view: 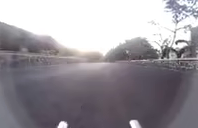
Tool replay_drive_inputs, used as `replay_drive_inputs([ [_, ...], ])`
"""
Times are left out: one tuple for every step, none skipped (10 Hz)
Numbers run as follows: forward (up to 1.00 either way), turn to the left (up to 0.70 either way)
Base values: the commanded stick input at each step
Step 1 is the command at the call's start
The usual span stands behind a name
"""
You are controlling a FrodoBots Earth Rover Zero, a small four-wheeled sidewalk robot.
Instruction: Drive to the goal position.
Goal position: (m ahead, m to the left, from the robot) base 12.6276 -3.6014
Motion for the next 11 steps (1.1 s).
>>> replay_drive_inputs([
  [0.7,0.0],
  [0.7,0.0],
  [0.7,0.0],
  [0.7,0.0],
  [0.7,0.0],
  [0.7,-0.08],
  [0.7,-0.17],
  [0.7,-0.26],
  [0.7,-0.35],
  [0.7,-0.35],
  [0.7,-0.35],
])
